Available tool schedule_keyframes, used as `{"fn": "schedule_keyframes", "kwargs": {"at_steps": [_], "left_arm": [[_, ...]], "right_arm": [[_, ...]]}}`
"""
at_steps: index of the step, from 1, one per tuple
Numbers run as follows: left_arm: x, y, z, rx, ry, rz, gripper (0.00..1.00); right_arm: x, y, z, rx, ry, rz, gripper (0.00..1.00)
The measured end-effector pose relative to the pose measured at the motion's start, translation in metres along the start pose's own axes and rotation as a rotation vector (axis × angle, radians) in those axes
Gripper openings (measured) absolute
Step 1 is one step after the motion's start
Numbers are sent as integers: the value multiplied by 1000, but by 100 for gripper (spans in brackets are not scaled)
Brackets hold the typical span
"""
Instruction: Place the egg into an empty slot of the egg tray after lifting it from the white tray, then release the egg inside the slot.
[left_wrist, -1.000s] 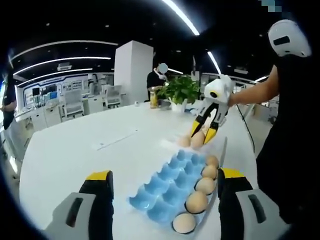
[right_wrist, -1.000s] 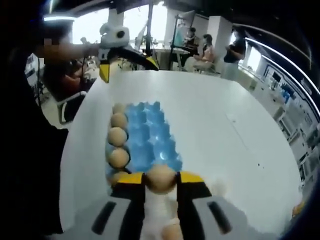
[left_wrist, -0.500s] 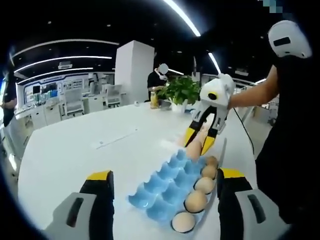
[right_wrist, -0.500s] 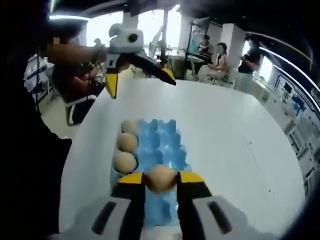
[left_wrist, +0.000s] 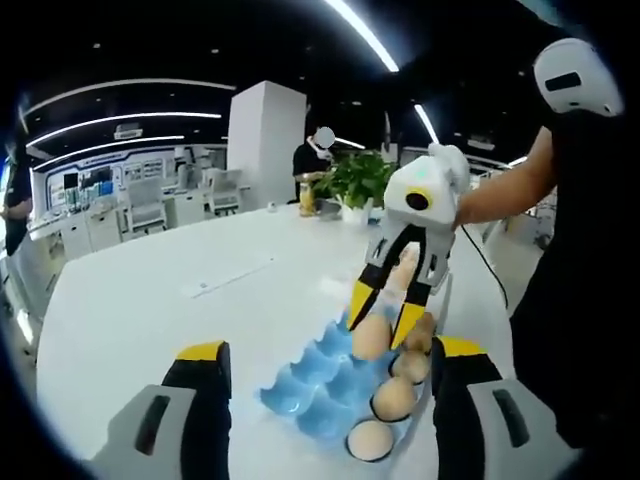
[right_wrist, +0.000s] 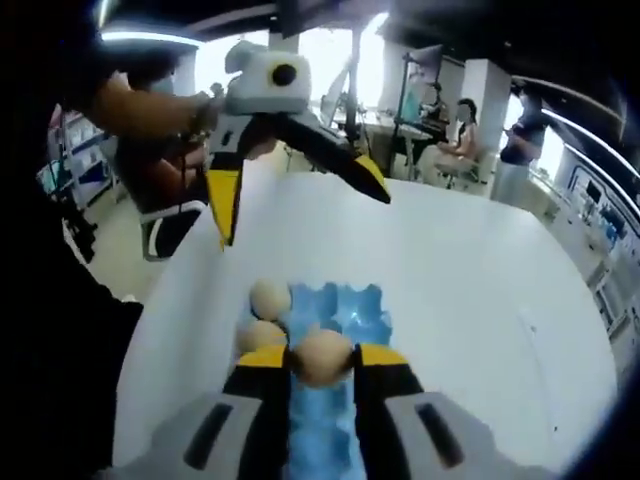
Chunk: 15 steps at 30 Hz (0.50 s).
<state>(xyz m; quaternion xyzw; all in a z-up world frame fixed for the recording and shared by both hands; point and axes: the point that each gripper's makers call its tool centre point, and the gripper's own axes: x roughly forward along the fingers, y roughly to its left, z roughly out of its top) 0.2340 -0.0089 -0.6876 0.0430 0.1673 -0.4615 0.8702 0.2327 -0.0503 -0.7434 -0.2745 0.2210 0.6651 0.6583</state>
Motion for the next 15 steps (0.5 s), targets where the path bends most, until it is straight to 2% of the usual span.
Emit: {"fn": "schedule_keyframes", "kwargs": {"at_steps": [15], "left_arm": [[-6, 2, -7, -6, 8, 4, 81]], "right_arm": [[38, 7, 21, -26, -18, 57, 23]]}}
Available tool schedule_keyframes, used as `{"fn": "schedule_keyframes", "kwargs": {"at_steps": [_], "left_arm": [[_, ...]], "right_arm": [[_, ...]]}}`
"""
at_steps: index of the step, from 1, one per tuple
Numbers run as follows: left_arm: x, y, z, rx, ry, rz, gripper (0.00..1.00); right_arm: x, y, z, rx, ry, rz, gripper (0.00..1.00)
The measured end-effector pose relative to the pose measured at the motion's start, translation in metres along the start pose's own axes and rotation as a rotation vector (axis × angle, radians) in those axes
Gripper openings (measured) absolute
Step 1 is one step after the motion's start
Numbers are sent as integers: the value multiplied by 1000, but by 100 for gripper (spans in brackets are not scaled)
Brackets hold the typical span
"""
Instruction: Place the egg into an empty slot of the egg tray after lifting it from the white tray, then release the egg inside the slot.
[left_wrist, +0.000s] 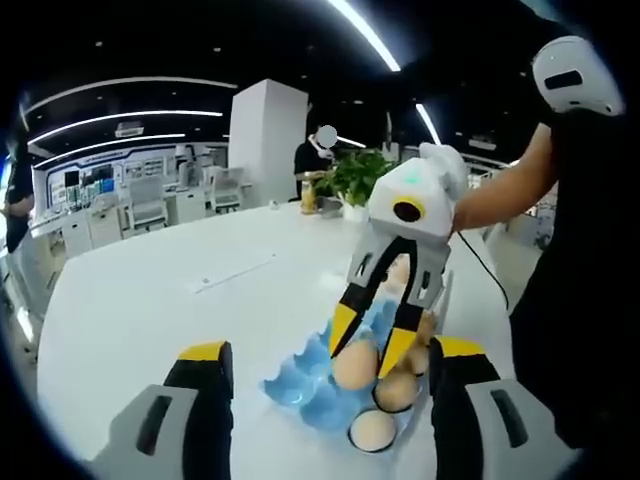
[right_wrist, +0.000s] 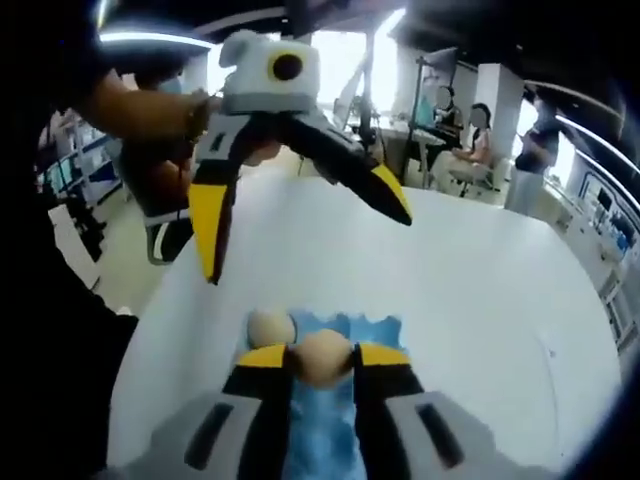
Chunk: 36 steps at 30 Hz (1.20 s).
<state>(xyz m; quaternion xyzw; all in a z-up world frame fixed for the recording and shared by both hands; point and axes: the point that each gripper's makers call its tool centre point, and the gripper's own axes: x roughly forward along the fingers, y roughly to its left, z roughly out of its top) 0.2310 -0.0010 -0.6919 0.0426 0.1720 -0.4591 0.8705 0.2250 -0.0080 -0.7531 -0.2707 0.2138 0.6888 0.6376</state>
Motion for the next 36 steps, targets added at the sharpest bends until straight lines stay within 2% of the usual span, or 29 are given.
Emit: {"fn": "schedule_keyframes", "kwargs": {"at_steps": [14, 19, 36], "left_arm": [[1, -2, -3, -2, 1, -6, 79], [0, -1, -2, -5, -2, -3, 78], [-2, -1, 0, -9, -7, 3, 76]], "right_arm": [[23, -4, -1, 22, -6, 28, 23], [32, -2, -3, 8, 13, 39, 23], [44, -1, -12, 32, 42, 79, 24]]}}
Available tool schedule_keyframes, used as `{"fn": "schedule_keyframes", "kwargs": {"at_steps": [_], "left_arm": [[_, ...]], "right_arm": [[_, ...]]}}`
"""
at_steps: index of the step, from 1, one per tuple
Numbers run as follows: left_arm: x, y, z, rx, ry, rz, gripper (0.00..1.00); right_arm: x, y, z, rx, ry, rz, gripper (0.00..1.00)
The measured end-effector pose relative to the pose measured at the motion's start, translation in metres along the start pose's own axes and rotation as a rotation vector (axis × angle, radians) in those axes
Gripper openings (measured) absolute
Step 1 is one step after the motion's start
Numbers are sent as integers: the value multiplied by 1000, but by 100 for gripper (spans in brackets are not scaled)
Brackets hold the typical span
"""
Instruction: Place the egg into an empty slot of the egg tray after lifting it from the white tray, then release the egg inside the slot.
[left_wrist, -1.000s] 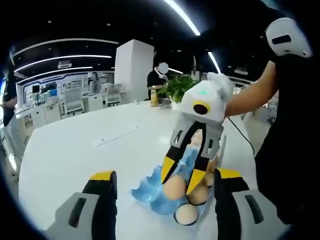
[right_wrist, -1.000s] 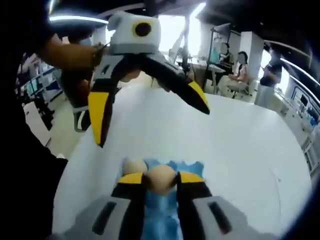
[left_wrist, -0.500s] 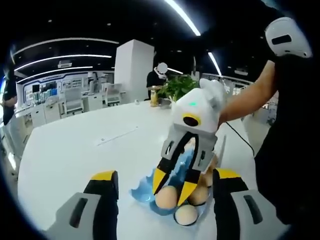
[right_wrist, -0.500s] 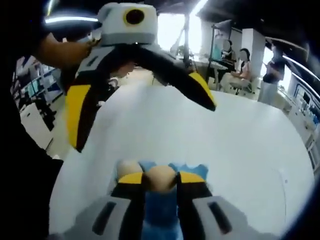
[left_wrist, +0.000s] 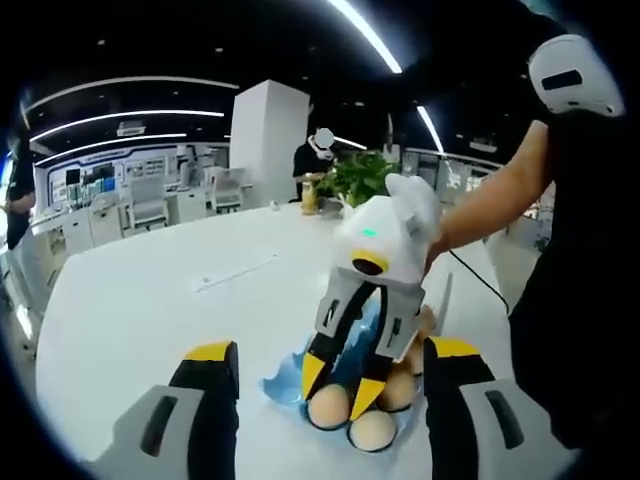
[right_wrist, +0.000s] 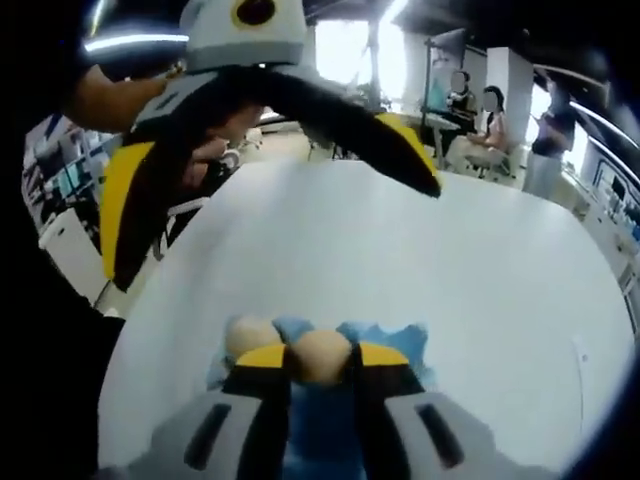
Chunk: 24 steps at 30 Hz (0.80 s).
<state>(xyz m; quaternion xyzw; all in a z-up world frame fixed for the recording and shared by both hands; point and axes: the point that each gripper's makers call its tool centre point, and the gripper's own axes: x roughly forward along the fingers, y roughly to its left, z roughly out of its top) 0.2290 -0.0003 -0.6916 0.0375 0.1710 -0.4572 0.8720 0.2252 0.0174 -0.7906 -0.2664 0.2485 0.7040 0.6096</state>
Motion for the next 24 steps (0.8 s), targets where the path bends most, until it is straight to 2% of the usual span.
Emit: {"fn": "schedule_keyframes", "kwargs": {"at_steps": [8, 10, 19, 24], "left_arm": [[0, 1, 1, 3, 1, 4, 75], [1, 0, 2, 8, 0, 4, 75], [3, 0, 3, 16, 2, 4, 75], [3, -1, 3, 18, 5, 3, 75]], "right_arm": [[-1, -2, -1, 53, -24, 17, 25], [0, -1, -1, -8, -32, 13, 25], [-2, -1, -1, 26, -49, 25, 29], [-10, -2, -2, 29, -53, 10, 27]]}}
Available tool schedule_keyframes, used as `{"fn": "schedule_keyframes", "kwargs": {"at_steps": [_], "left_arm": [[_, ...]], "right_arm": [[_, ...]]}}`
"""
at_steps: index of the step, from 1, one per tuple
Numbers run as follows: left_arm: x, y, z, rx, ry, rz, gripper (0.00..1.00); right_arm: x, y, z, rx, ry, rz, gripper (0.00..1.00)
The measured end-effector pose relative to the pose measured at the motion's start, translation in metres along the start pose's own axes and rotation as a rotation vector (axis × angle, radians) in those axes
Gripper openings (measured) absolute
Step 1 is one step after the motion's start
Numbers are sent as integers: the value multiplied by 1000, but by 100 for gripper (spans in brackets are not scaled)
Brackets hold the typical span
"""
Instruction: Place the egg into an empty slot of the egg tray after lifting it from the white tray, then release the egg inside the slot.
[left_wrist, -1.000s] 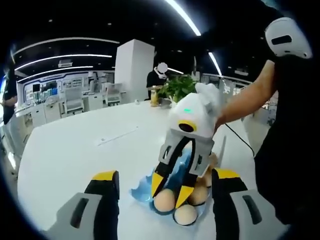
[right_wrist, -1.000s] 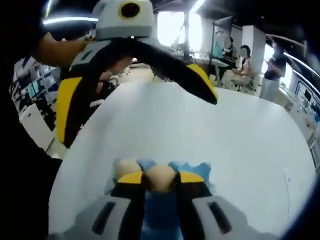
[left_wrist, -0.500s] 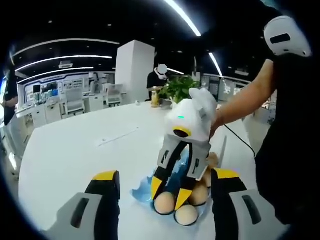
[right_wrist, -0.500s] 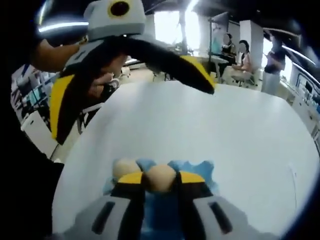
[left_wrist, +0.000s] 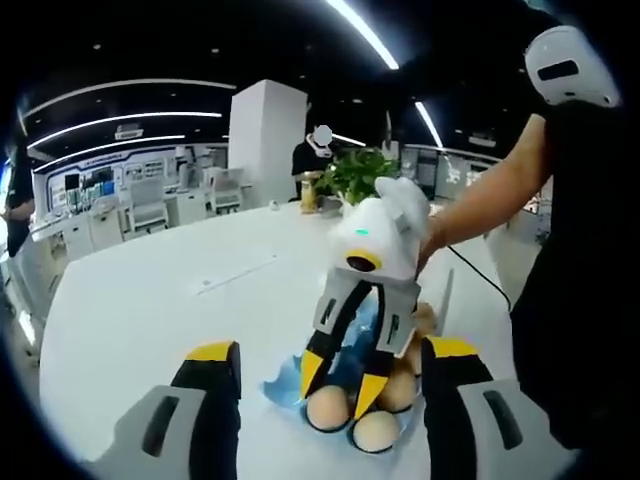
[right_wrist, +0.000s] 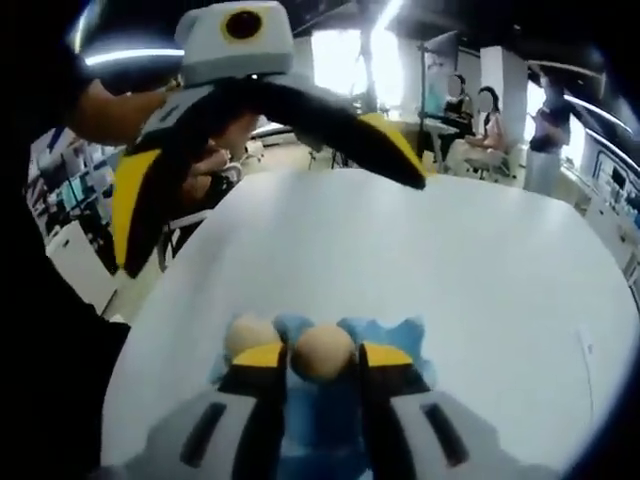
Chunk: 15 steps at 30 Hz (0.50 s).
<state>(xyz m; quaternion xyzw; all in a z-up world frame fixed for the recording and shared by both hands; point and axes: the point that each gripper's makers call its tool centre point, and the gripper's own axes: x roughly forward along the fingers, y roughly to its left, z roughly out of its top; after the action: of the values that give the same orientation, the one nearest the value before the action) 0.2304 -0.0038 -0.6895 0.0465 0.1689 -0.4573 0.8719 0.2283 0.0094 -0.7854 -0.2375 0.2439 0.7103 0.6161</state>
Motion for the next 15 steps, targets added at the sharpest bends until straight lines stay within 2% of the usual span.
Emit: {"fn": "schedule_keyframes", "kwargs": {"at_steps": [4, 7, 12, 15], "left_arm": [[1, 1, 0, 1, 1, 3, 74], [2, 0, 1, 2, -1, -2, 74], [6, -3, 4, 5, -3, -12, 74], [8, -3, 6, 9, -7, -15, 74]], "right_arm": [[-12, -1, 4, 21, -44, -13, 27], [-21, -4, 1, 38, -61, -34, 26], [-28, -7, -13, 65, -47, -59, 24], [-38, -9, -10, 86, -86, -82, 24]]}}
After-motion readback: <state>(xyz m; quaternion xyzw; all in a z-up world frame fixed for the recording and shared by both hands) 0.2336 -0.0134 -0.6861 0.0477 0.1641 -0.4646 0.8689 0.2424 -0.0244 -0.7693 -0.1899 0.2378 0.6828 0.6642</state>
